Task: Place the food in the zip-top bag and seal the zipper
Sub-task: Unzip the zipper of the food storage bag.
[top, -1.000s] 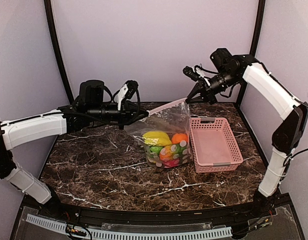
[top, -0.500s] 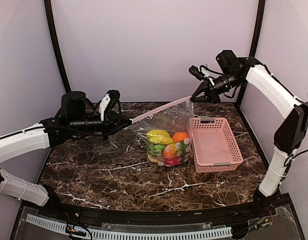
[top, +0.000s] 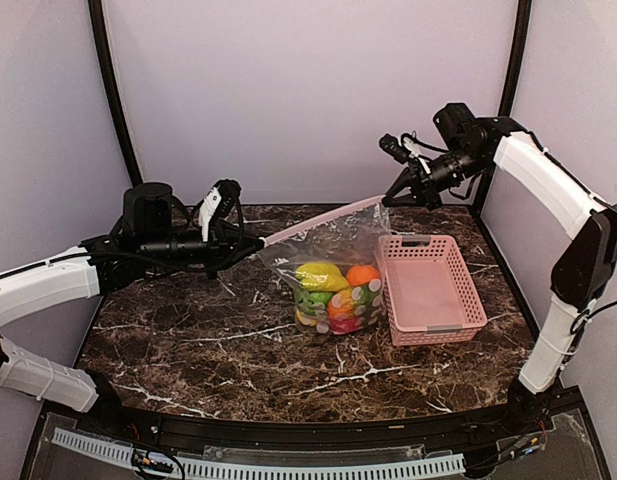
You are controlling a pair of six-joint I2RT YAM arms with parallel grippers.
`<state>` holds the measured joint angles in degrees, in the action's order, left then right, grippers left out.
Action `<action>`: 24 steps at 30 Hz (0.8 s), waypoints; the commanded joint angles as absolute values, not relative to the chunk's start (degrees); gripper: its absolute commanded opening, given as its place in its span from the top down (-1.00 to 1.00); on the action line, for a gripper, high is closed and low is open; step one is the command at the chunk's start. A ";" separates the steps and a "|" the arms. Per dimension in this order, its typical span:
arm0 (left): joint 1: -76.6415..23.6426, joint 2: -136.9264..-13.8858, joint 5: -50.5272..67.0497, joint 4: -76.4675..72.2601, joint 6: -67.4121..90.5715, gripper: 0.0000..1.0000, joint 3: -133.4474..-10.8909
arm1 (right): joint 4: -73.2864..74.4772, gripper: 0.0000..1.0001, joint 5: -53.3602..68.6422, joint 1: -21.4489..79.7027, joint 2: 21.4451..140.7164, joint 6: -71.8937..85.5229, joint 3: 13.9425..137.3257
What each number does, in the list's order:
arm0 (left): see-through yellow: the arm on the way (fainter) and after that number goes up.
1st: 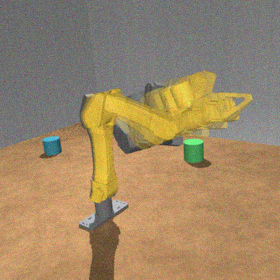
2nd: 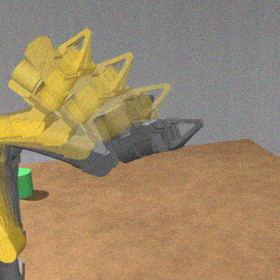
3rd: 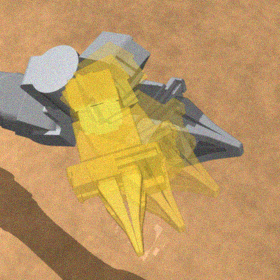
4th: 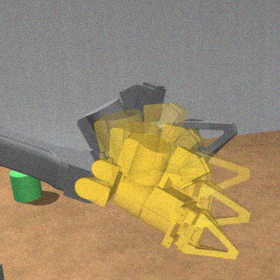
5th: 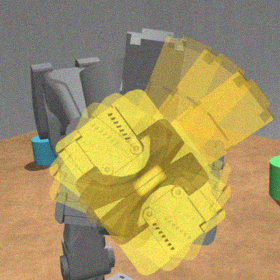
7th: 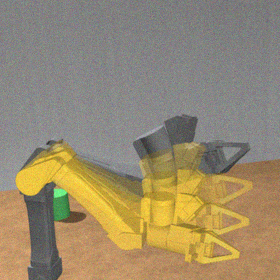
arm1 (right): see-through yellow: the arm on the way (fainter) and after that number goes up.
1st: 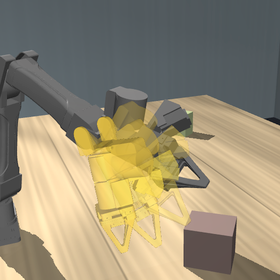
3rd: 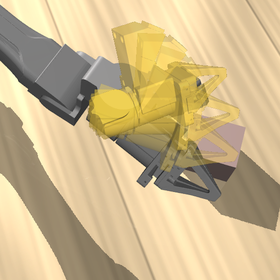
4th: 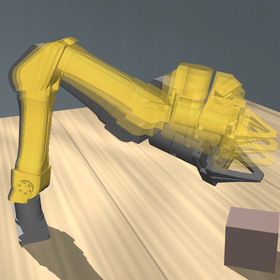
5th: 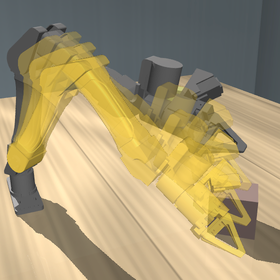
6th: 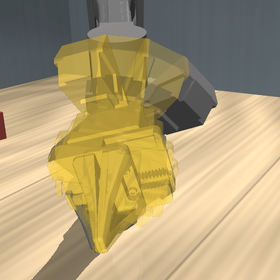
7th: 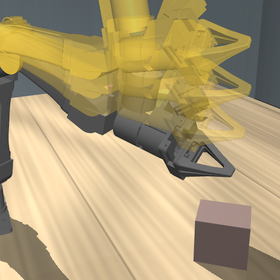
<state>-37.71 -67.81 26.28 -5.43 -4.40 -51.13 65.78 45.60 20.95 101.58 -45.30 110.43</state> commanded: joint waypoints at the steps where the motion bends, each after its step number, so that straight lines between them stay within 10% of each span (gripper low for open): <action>1: -36.75 -66.35 24.67 -1.80 -4.12 0.99 -49.82 | 64.42 1.00 43.18 18.89 99.44 -44.86 110.11; 7: -36.29 -65.12 22.82 -1.71 -4.30 0.95 -48.54 | 64.41 1.00 43.69 18.90 99.47 -45.00 110.13; 10: -36.14 -63.98 21.91 -3.93 -3.33 0.27 -46.58 | 64.69 1.00 44.76 18.90 99.24 -45.62 109.84; 14: -36.21 -63.28 24.10 -13.46 0.53 -0.13 -41.89 | 64.69 1.00 45.80 18.90 99.17 -45.79 109.69; 24: -36.13 -71.24 27.10 -30.02 4.62 -0.11 -41.63 | 64.91 1.00 47.49 18.98 99.06 -46.45 109.71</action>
